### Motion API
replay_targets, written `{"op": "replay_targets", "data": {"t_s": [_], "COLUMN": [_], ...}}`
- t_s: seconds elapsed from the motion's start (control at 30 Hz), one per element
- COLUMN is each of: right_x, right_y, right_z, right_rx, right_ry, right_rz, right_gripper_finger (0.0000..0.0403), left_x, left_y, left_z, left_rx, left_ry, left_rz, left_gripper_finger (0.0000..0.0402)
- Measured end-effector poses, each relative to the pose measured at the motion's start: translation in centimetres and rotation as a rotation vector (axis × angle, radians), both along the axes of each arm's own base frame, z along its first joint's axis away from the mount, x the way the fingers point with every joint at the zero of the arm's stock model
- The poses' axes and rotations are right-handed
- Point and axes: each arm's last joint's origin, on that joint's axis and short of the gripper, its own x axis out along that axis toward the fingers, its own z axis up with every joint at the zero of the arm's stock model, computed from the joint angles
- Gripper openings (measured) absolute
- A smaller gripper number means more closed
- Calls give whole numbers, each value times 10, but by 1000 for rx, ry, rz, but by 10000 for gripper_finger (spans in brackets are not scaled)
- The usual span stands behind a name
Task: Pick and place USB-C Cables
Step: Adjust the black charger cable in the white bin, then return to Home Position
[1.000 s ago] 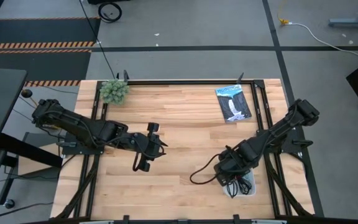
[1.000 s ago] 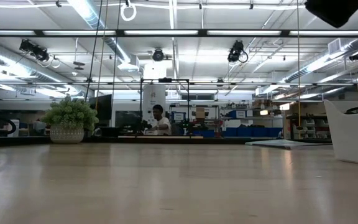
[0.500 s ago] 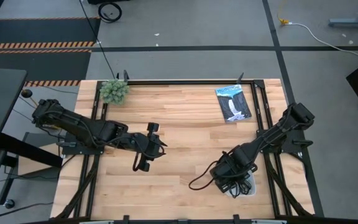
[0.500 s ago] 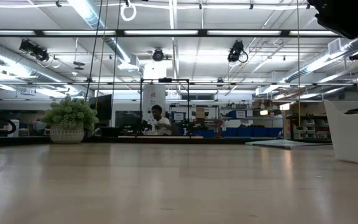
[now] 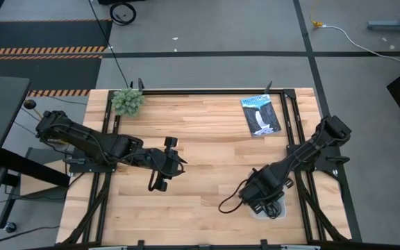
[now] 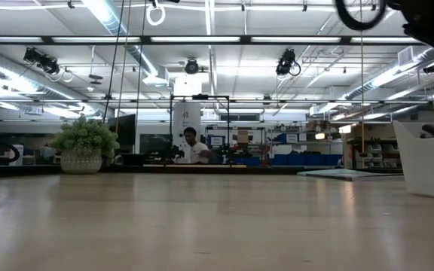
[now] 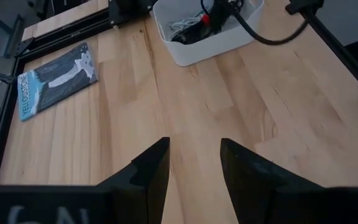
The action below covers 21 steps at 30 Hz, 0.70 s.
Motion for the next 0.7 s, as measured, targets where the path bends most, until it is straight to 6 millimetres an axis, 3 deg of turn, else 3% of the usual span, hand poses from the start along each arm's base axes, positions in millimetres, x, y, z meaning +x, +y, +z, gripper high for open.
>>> {"op": "replay_targets", "data": {"t_s": [0.3, 0.57, 0.7], "right_x": [-12, -11, -10], "right_y": [1, 1, -3], "right_z": [1, 2, 16], "right_rx": [-54, -30, -64], "right_ry": [42, 42, -24], "right_rz": [104, 114, 160], "right_gripper_finger": [105, 172, 205], "left_x": [0, 0, 0], "left_y": [0, 0, 0], "left_z": [0, 0, 0], "left_rx": [-2, -2, 9], "left_ry": [3, 3, 2], "left_rz": [2, 2, -6], "left_gripper_finger": [150, 150, 150]}}
